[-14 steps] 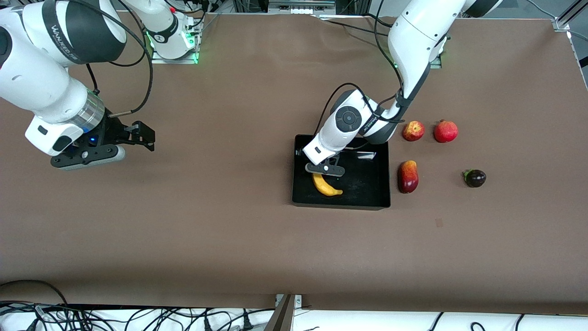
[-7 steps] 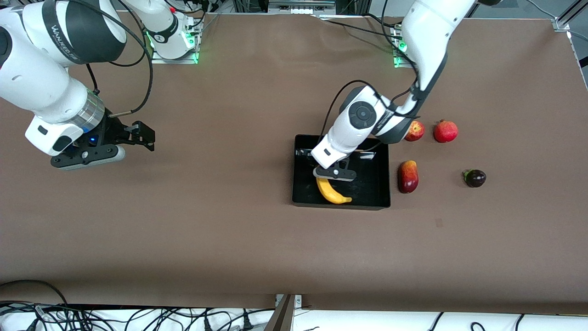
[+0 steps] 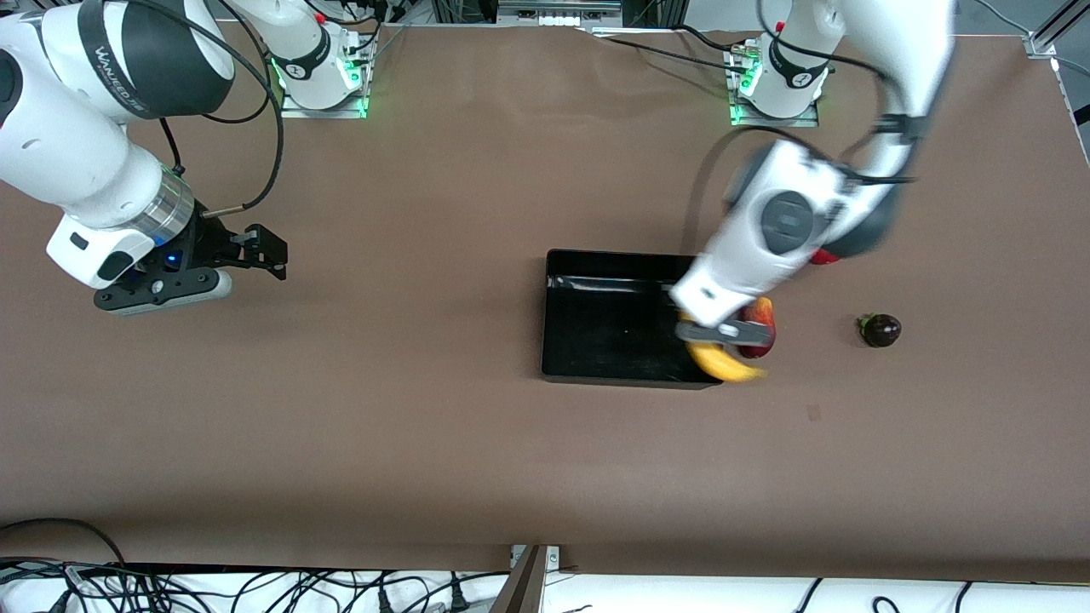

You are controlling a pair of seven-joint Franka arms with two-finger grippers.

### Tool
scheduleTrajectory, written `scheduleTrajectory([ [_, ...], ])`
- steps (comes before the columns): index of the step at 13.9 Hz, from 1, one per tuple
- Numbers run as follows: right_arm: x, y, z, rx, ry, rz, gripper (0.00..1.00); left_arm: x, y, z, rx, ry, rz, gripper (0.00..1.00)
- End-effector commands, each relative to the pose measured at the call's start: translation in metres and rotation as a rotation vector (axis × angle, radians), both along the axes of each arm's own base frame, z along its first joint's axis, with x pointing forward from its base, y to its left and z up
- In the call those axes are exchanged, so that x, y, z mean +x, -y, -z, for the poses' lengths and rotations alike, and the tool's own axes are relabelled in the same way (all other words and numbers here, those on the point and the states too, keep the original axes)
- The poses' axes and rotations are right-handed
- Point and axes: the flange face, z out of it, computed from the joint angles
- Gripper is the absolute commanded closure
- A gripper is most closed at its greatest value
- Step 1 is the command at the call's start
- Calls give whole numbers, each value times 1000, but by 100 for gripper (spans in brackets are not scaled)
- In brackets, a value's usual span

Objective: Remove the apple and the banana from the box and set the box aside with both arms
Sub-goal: 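Lift the banana out of the tray and carry it beside the mango, then lower the banana onto the table, open the left gripper and withdraw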

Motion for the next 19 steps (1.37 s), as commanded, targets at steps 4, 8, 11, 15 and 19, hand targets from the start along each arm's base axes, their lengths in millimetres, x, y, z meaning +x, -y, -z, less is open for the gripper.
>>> scheduleTrajectory([
  [4,4,-2,-2,-4,7,-4,0,12,-167,56,60,-47,232,100],
  [8,4,-2,-2,-2,7,-4,0,-19,-189,130,53,-17,212,100],
  [11,4,-2,-2,-2,7,-4,0,-24,-185,146,50,4,227,0],
  [15,4,-2,-2,-2,7,-4,0,-9,-186,26,69,114,244,0],
  [19,4,-2,-2,-2,7,-4,0,-24,-185,-111,83,48,179,0],
])
